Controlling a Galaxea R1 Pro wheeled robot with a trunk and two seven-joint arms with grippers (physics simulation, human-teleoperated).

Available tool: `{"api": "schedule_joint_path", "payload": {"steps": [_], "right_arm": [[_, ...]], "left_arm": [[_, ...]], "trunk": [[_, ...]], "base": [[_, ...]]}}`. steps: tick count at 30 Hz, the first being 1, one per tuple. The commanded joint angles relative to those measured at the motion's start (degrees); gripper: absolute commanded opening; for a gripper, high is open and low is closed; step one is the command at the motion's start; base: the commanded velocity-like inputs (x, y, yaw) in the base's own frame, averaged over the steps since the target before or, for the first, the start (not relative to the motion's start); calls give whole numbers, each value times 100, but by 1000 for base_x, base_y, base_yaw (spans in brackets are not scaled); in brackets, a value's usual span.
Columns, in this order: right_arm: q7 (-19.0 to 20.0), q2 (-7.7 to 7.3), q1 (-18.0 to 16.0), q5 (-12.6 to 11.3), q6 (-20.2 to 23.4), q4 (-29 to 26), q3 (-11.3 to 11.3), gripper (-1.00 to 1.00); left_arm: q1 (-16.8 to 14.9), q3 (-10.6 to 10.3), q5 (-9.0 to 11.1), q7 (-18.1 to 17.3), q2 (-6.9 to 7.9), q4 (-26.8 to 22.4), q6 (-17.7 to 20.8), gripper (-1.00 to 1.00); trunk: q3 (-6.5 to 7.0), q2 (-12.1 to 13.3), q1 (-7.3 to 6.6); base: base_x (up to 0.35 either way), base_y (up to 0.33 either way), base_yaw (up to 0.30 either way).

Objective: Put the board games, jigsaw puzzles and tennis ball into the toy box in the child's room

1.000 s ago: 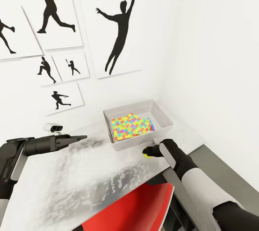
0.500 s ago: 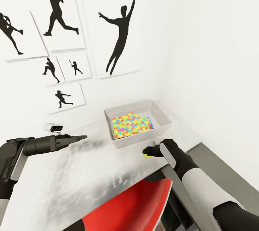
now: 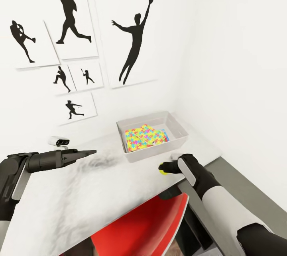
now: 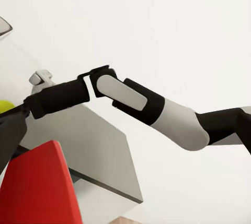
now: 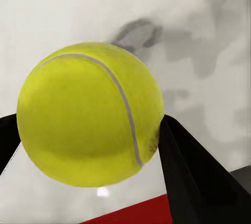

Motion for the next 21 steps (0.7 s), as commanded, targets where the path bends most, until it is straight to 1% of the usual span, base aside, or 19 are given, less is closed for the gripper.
{"api": "schedule_joint_path", "payload": {"steps": [1,7,12,15,17,21], "right_arm": [[-67,-15,-4,-82,21,-56,12,-100],[-62,-76,-3,-122,155,-793,9,-100],[-62,-178,-3,-162,486,-1371,-5,-100],[-61,-238,-3,-171,682,-1578,-46,-100],[-57,-275,-3,-177,813,-1655,-118,-100],[-54,-307,-3,-182,1071,-1826,-364,-100]], "left_arm": [[-4,-2,-3,-22,2,-2,61,100],[-4,-2,-3,-22,2,-1,61,100],[-4,-2,-10,-22,2,-1,61,100],[-4,-2,-11,-22,2,0,61,100],[-4,-2,-12,-22,2,-1,61,100],[-4,-2,-12,-22,2,-1,61,100]], "trunk": [[-2,-11,4],[55,-11,4],[102,-11,4],[130,-11,4],[149,-11,4],[187,-11,4]], "base": [[-13,0,0],[-4,0,0],[0,0,0],[0,0,0],[0,0,0],[0,0,0]]}}
